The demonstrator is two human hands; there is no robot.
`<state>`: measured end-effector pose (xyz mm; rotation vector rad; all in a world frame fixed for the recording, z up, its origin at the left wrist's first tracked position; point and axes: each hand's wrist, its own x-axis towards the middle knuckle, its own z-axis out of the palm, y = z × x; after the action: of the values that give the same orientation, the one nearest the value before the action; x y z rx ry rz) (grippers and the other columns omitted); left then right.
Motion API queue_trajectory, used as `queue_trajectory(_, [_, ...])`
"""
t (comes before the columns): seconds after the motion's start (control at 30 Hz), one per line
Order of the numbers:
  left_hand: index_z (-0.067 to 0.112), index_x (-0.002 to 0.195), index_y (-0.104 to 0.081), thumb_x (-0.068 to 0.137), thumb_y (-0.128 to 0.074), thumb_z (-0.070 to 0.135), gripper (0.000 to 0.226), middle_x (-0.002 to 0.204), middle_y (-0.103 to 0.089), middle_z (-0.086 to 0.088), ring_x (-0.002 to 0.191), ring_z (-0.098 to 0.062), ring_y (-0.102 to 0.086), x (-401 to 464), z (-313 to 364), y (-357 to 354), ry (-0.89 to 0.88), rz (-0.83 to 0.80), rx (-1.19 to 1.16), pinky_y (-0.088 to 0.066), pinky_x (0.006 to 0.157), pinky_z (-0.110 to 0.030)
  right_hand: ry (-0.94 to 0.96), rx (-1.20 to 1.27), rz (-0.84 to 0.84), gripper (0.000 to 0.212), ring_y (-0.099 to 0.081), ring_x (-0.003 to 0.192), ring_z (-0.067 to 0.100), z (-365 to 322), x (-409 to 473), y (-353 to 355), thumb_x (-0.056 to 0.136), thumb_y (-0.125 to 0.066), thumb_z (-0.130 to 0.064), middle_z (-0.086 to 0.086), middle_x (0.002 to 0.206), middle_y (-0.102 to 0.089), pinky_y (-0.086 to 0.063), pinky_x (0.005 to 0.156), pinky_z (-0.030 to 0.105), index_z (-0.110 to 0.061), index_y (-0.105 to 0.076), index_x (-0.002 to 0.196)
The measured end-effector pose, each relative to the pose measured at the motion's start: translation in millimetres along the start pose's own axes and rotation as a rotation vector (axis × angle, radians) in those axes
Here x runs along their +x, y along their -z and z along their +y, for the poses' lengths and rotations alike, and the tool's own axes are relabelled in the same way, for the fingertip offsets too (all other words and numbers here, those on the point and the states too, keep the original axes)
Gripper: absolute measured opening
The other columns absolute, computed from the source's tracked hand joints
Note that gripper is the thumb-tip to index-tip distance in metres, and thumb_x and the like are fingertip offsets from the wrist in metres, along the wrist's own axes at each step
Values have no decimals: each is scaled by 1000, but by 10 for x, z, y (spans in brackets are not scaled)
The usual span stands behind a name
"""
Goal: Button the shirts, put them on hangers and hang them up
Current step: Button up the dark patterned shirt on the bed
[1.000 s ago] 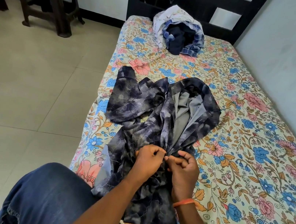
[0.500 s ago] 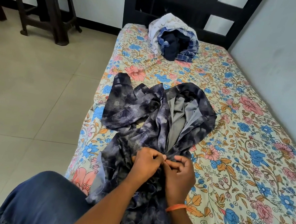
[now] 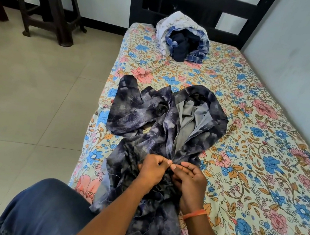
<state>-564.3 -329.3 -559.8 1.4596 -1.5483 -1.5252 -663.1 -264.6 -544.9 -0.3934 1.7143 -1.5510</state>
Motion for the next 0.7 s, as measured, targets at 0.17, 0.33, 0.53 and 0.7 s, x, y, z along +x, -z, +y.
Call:
queue_trajectory(0.17, [23, 65, -52, 100, -51, 17, 35, 56, -45, 7, 55, -8, -42, 3, 45, -28, 7, -52, 177, -33, 50, -11, 116, -142, 48, 23, -73, 75, 17, 16, -3, -38, 75, -81, -1, 5, 78, -75, -60, 73, 32, -10, -68, 93])
queue_trajectory(0.33, [15, 75, -56, 98, -46, 17, 25, 71, -52, 3, 74, -19, -52, -16, 65, -31, -17, -103, 305, -35, 68, -32, 455, -470, 130, 18, -62, 70, -5, 15, -99, -102, 74, -77, -2, -13, 72, -67, -45, 61, 7, -16, -68, 80])
queue_trajectory(0.53, [22, 59, -45, 94, -51, 21, 36, 61, -47, 2, 59, -15, -44, -11, 48, -44, 23, -61, 279, -36, 68, -39, 367, -527, 88, 18, -63, 64, 5, -57, -2, -67, 72, -79, -3, -6, 70, -67, -47, 57, 10, -16, -68, 77])
queue_trajectory(0.7, [20, 53, -40, 94, -52, 22, 43, 53, -41, 8, 54, -13, -41, 0, 38, -59, 14, -58, 303, -31, 68, -37, 494, -569, 72, 20, -60, 69, 2, 15, -32, -76, 80, -71, -1, -12, 75, -61, -46, 59, 15, -17, -59, 86])
